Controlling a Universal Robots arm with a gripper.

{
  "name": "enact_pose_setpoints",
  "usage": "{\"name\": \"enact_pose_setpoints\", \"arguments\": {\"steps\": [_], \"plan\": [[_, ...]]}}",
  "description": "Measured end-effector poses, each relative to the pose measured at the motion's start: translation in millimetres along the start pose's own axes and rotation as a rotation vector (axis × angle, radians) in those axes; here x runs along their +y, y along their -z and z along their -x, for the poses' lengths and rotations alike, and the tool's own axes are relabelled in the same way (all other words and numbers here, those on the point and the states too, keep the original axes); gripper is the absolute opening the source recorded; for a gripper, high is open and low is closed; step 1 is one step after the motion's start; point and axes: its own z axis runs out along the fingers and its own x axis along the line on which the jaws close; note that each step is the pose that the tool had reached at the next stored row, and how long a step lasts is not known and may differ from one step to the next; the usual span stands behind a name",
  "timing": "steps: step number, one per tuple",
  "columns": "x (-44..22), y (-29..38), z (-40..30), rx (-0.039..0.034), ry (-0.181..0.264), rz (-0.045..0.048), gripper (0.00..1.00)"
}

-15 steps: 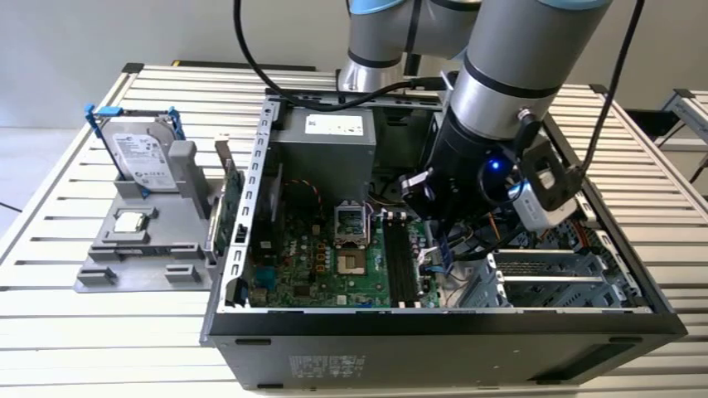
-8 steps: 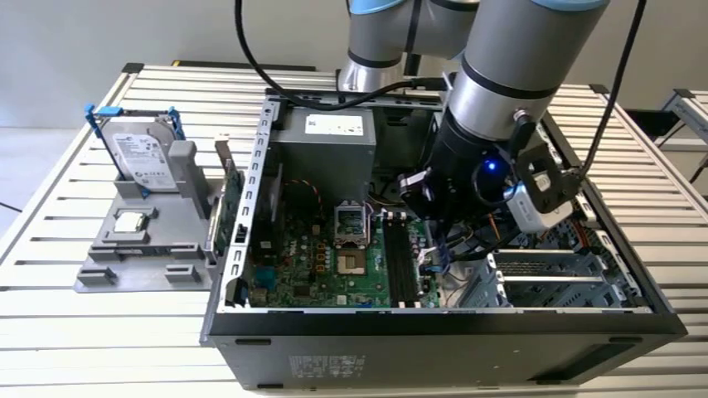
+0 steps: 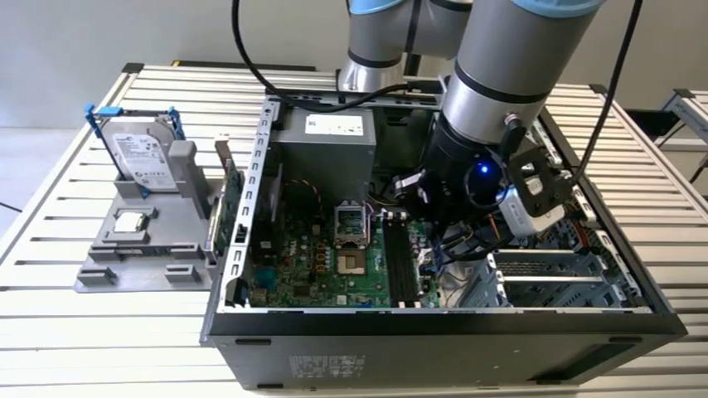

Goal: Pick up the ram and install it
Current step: 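Insert the ram into the slot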

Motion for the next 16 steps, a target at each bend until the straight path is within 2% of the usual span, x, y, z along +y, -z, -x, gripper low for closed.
{"name": "enact_pose_setpoints", "arguments": {"steps": [7, 16], "plan": [[-0.3, -6.1, -6.6, 0.0, 0.0, -0.001, 0.0], [-0.6, -17.3, -7.6, 0.0, 0.0, -0.0037, 0.0]]}}
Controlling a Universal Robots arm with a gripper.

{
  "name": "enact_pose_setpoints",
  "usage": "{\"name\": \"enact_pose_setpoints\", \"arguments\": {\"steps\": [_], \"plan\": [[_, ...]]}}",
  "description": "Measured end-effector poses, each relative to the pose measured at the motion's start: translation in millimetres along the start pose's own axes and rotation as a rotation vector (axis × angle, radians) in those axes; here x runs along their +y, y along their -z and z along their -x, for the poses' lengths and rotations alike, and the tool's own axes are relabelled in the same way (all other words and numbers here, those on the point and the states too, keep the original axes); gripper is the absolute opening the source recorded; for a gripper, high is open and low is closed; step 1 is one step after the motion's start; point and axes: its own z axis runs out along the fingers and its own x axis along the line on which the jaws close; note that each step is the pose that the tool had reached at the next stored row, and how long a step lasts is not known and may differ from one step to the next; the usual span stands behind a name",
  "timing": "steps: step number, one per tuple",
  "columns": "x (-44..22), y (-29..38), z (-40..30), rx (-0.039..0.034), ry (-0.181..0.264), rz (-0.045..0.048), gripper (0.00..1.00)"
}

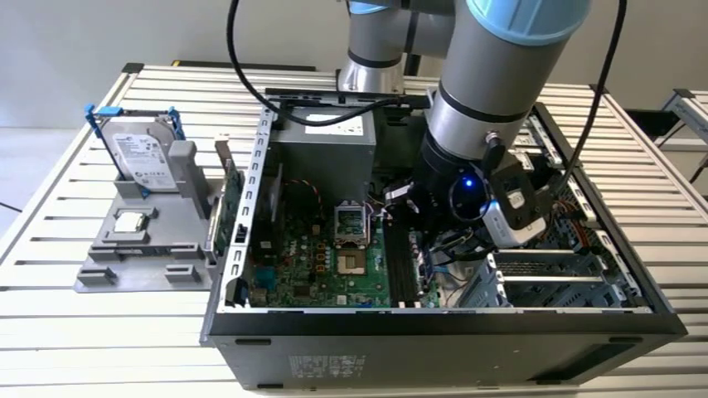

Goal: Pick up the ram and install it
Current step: 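Insert the ram into the slot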

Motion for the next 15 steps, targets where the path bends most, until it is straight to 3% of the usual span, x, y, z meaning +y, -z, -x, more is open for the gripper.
{"name": "enact_pose_setpoints", "arguments": {"steps": [7, 15], "plan": [[0.0, -1.3, 0.0, 0.0007, 0.0, 0.0003, 0.0], [-0.1, -8.0, -0.1, 0.0008, 0.0, 0.0, 0.0]]}}
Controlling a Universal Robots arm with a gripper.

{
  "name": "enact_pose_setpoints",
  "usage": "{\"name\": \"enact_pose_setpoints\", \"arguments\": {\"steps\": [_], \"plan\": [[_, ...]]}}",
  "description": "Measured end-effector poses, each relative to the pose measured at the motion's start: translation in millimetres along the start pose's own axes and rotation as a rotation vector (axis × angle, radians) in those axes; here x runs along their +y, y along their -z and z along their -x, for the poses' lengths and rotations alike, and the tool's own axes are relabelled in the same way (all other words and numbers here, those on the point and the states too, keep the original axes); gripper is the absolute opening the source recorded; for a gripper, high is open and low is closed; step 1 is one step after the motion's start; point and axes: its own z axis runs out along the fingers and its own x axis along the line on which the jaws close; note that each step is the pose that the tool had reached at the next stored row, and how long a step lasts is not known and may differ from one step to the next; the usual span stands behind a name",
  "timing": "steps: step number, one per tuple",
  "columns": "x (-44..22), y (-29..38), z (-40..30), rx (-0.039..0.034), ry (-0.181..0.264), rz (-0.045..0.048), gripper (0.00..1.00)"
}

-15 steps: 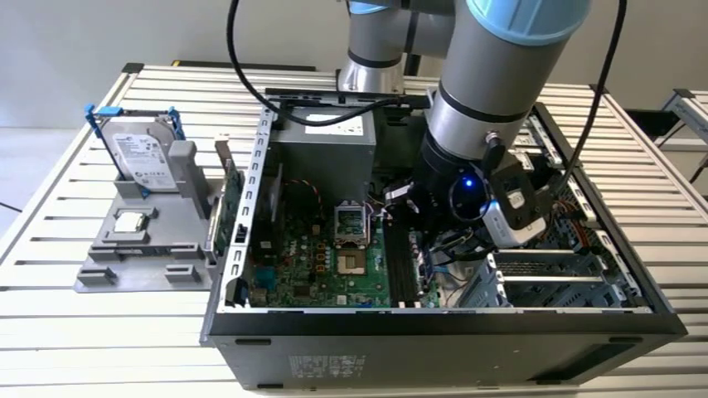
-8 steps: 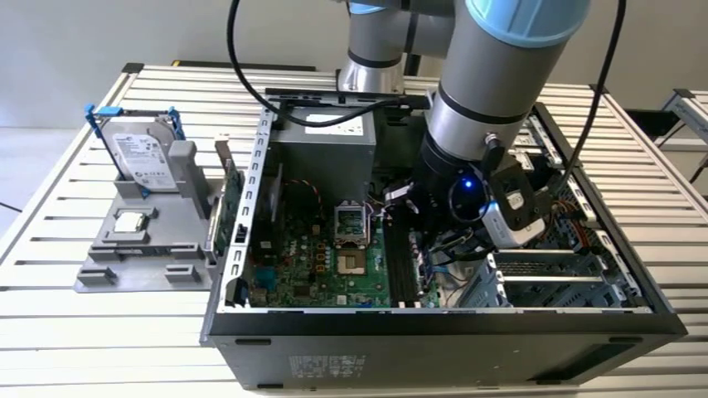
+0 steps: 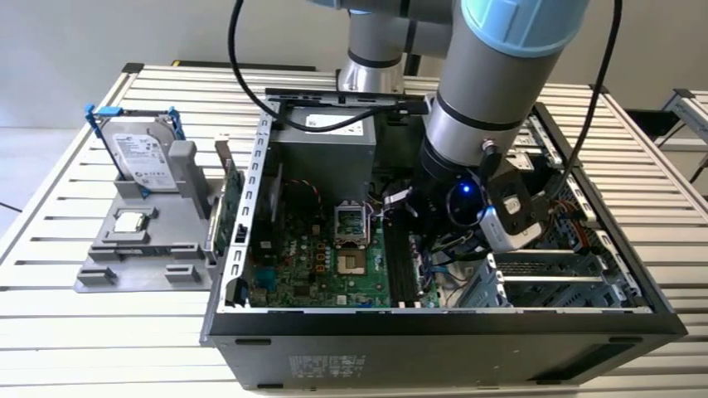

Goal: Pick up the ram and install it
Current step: 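Insert the ram into the slot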

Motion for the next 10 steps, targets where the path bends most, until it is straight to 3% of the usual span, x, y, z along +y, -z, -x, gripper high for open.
{"name": "enact_pose_setpoints", "arguments": {"steps": [10], "plan": [[-0.1, -5.2, -0.4, -0.0008, 0.002, 0.0002, 0.0]]}}
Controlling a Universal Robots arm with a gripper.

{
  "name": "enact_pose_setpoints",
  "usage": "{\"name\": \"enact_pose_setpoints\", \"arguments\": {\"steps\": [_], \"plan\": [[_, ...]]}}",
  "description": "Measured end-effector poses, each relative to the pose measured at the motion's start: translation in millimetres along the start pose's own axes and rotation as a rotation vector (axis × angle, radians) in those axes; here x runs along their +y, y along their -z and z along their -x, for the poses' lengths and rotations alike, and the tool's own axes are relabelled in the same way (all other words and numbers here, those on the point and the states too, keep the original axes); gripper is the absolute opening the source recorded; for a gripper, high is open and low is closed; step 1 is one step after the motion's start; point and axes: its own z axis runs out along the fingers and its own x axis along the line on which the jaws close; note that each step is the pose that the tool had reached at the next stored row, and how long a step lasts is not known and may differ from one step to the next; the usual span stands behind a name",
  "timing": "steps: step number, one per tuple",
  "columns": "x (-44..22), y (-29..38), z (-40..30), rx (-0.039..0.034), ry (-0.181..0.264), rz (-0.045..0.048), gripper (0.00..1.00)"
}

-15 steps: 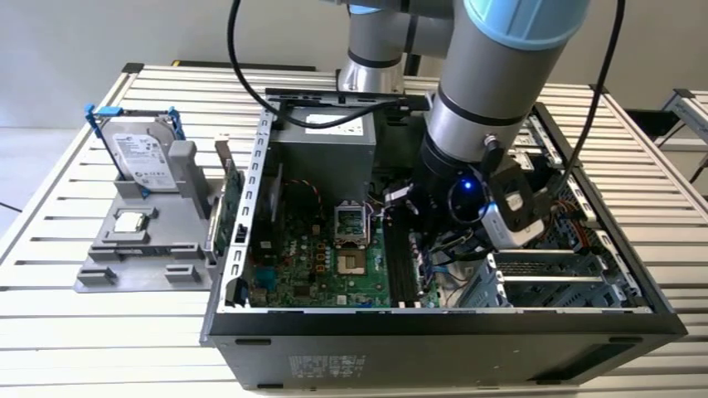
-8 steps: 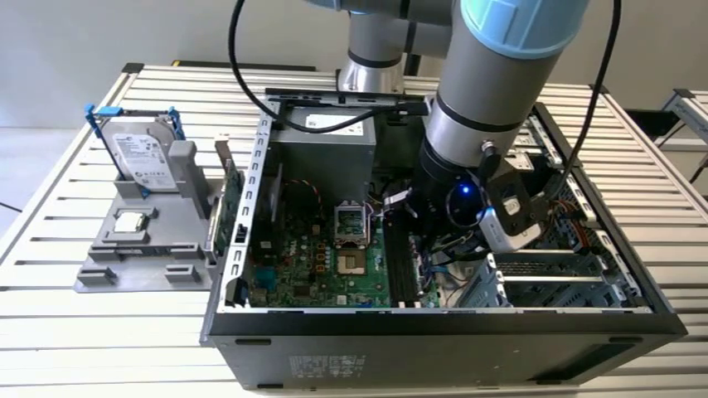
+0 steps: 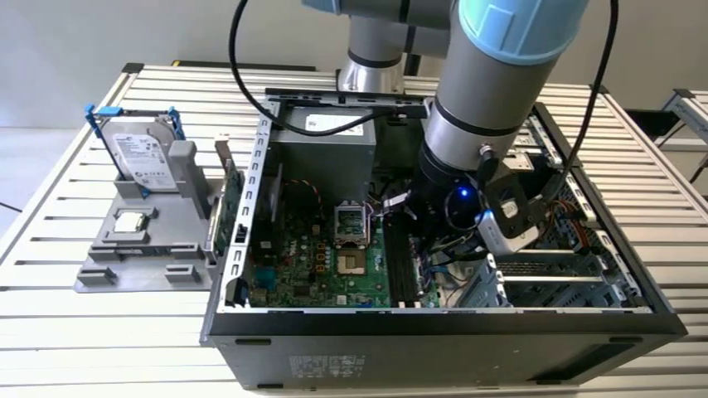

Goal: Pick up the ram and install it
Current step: 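Insert the ram into the slot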

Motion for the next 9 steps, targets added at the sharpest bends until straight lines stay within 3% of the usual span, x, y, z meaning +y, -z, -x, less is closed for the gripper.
{"name": "enact_pose_setpoints", "arguments": {"steps": [9], "plan": [[-0.2, -6.6, -2.2, -0.0013, 0.01, 0.0, 0.0]]}}
